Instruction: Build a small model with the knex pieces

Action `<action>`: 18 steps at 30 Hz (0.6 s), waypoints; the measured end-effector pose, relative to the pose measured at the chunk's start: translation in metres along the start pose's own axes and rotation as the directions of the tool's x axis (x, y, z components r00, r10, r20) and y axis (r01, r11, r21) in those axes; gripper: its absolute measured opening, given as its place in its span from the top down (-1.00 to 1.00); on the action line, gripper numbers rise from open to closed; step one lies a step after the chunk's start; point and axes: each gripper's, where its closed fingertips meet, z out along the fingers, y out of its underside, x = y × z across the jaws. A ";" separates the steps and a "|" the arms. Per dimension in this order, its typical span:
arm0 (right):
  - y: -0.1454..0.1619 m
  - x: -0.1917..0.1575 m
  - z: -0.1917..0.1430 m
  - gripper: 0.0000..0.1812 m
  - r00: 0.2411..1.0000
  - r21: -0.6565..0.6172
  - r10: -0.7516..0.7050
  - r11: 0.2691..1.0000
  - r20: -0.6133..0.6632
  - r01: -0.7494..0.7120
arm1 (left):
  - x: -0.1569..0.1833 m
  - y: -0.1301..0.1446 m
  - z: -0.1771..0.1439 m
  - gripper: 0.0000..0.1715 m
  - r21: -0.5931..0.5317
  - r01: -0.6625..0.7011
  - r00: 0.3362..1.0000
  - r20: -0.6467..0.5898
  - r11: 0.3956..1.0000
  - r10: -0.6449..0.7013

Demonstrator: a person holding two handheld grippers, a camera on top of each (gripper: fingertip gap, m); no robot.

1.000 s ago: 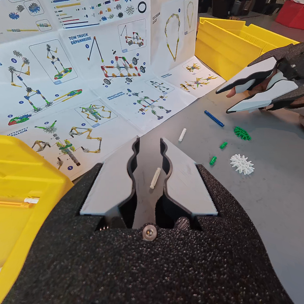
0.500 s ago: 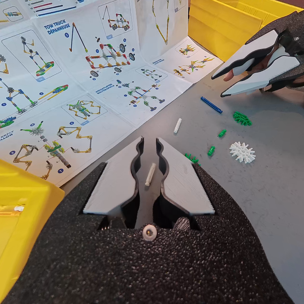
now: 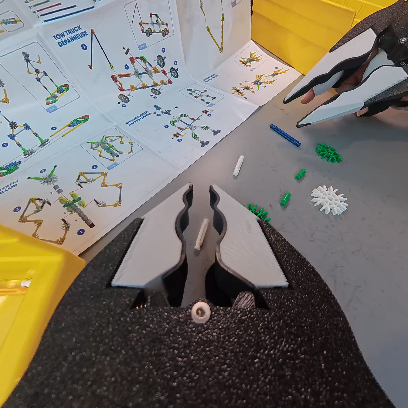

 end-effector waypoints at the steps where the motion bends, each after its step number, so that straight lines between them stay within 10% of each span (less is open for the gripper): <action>1: 0.000 0.000 0.000 0.64 1.000 -0.003 -0.003 1.000 0.000 0.003 | 0.000 0.000 0.000 0.85 0.000 0.000 1.000 0.002 1.000 0.000; 18: 0.004 -0.002 0.003 0.64 1.000 -0.027 -0.024 0.999 -0.005 0.024 | -0.001 0.000 0.000 0.85 -0.003 -0.011 1.000 0.008 1.000 0.011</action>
